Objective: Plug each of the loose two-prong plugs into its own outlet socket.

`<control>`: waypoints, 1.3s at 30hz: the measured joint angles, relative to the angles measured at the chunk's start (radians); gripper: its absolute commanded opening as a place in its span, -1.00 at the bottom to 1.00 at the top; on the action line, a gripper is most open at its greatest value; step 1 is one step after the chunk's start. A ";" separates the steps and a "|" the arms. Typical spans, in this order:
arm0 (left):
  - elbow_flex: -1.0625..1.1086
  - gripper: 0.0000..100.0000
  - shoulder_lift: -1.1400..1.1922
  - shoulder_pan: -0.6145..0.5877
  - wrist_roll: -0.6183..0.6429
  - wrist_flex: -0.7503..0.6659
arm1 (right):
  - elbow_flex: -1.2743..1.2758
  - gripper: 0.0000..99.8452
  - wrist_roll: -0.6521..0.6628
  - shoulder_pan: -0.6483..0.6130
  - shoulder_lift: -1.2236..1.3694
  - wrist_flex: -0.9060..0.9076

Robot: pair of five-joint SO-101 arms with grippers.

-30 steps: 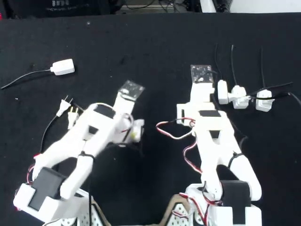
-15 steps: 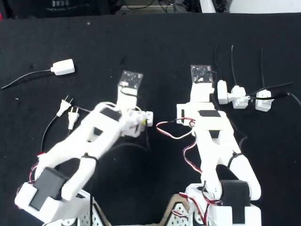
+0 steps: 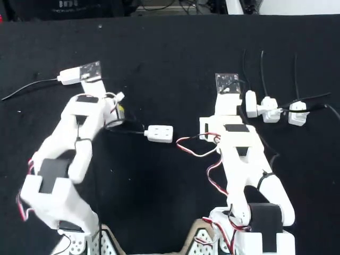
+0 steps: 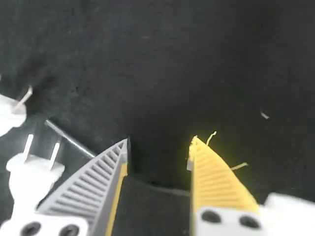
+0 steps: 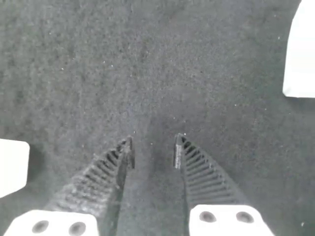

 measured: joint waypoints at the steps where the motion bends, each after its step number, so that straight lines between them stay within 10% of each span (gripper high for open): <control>1: -0.035 -0.60 0.040 -0.005 0.020 0.018 | 0.000 -0.74 0.000 0.000 0.000 0.000; 13: -0.265 -0.60 0.180 -0.011 0.040 0.362 | 0.000 -0.74 0.000 0.000 0.000 0.000; 26: -0.129 -0.60 0.074 -0.011 -0.075 0.414 | 0.000 -0.74 0.000 0.000 0.000 0.000; 39: -0.049 -0.60 -0.189 -0.265 -0.663 0.497 | 0.000 -0.74 0.000 0.000 0.000 0.000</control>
